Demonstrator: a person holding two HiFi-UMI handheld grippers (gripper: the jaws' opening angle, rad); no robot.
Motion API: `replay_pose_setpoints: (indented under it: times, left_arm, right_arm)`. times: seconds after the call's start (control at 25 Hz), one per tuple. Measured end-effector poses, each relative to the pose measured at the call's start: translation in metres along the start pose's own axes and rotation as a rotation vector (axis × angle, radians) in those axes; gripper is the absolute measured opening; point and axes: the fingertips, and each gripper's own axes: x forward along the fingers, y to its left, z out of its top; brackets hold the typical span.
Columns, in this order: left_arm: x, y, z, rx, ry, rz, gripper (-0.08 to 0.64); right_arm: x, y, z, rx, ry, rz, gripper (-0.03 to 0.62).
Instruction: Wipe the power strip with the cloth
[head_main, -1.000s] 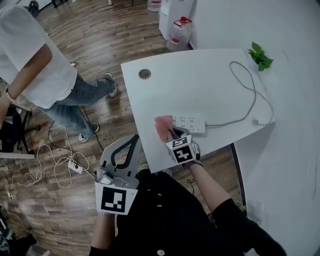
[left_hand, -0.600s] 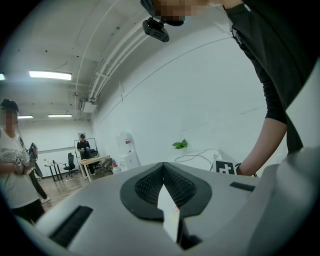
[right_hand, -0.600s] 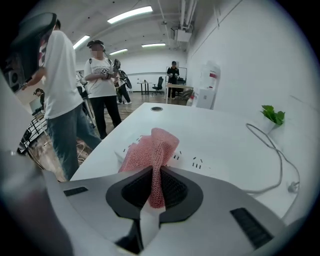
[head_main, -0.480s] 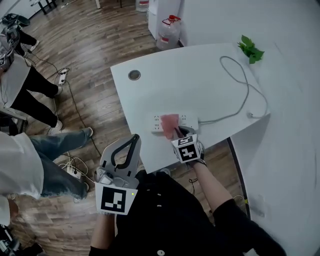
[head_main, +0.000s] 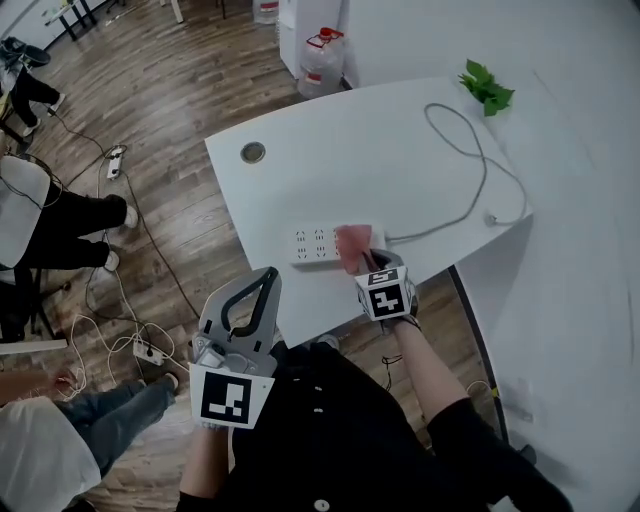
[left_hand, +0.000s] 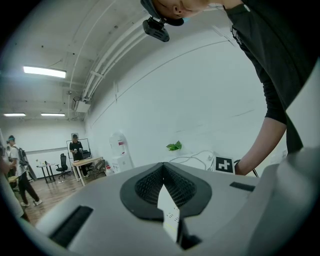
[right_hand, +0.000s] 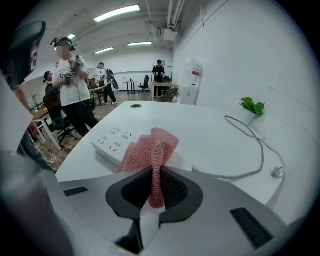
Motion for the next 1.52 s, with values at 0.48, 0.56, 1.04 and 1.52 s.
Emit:
replay_pose_setpoints:
  times: [0.48, 0.56, 1.04, 1.52]
  left_arm:
    - [0.012, -0.010, 0.003, -0.002, -0.008, -0.029, 0.014]
    - [0.013, -0.011, 0.003, 0.000, -0.007, -0.032, 0.014]
    - [0.018, -0.014, 0.001, -0.005, 0.002, -0.046, 0.014]
    - [0.026, -0.019, 0.010, 0.015, -0.030, -0.083, 0.014]
  right_arm:
    - [-0.009, -0.044, -0.016, 0.072, 0.009, -0.081, 0.061]
    - [-0.009, -0.050, -0.020, 0.083, 0.012, -0.091, 0.061]
    - [-0.015, -0.081, -0.042, 0.130, 0.048, -0.157, 0.061]
    - [-0.047, -0.085, -0.023, 0.175, -0.058, -0.169, 0.061]
